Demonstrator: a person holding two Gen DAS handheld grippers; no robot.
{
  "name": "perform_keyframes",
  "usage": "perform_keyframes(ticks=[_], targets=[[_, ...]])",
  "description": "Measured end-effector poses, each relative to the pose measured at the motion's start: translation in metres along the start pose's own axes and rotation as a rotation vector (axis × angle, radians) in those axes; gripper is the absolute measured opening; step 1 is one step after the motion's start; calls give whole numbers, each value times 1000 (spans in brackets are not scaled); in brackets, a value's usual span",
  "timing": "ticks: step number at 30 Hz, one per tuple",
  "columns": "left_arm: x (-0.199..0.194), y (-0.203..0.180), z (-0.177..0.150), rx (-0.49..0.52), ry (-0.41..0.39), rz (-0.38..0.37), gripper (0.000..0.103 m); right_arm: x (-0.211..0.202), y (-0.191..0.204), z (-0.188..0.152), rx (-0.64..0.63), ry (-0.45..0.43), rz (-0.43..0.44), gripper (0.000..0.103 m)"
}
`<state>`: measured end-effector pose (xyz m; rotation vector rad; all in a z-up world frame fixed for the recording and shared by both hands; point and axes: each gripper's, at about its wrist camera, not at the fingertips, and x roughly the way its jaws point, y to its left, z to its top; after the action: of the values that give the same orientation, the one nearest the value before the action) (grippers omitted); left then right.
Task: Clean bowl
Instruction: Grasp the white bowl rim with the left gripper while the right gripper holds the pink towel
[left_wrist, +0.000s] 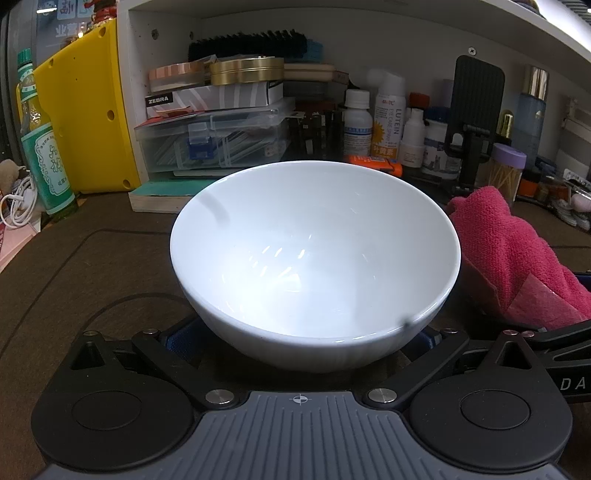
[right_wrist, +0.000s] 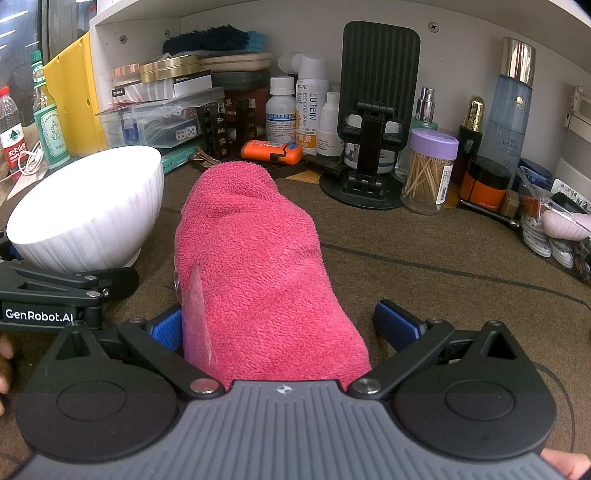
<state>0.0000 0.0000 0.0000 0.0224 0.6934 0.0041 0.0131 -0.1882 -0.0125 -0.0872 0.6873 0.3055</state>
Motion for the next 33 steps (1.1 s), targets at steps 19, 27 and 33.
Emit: perform_keyframes(ticks=[19, 27, 33], targets=[[-8, 3, -1, -22, 52, 22, 103, 0, -1, 0, 1, 1, 1, 103], [-50, 46, -8, -179, 136, -203, 103, 0, -1, 1, -6, 1, 13, 103], [-60, 72, 17, -382, 143, -319, 103, -1, -2, 0, -8, 2, 13, 103]])
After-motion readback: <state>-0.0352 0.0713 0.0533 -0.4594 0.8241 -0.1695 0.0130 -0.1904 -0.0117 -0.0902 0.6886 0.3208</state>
